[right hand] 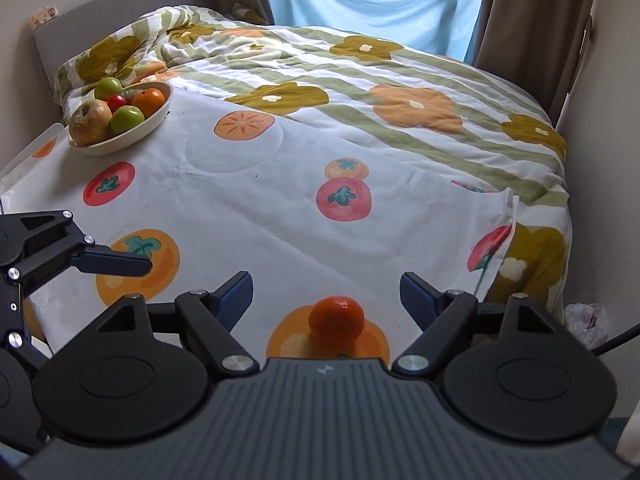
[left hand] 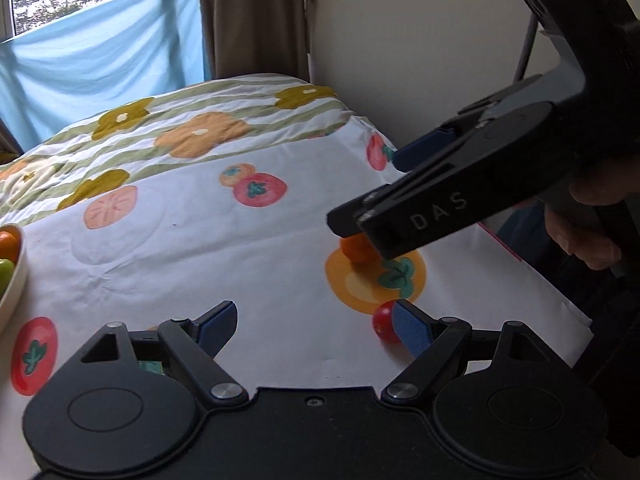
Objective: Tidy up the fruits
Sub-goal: 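Grasp the red tomato with the left tool while the right tool grasps the small orange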
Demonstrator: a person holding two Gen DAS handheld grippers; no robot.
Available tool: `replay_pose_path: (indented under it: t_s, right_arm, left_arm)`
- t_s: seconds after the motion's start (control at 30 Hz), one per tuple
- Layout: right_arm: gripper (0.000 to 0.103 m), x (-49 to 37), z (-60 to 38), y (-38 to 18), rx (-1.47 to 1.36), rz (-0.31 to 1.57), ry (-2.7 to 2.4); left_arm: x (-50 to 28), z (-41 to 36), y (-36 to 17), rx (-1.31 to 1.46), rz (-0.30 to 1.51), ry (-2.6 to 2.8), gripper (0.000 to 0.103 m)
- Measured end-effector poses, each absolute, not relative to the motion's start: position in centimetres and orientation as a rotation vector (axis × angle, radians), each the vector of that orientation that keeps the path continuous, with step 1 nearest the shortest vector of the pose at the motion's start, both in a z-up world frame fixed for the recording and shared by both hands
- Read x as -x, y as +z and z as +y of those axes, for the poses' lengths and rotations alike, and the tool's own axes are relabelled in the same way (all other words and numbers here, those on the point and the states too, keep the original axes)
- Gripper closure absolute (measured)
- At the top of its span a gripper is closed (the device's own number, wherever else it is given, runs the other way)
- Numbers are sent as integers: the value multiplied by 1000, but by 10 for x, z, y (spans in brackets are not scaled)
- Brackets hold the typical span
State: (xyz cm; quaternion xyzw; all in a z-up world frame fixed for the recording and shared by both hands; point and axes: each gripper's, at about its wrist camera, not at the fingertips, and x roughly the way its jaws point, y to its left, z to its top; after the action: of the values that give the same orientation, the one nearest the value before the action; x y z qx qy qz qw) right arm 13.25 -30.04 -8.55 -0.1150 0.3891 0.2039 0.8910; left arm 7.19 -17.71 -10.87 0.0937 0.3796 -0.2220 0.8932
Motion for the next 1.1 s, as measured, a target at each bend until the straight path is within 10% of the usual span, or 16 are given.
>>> replay_pose_path:
  t_s: [0.63,1.1]
  right_arm:
    - [29,-147,-313,-121,215,878,463]
    - [36,-149,-310,-131,212,883,449]
  left_arm:
    - [-72,-211,-144,-202,836,-563,66]
    - [-70,-206,-143,-231,841,-527,66]
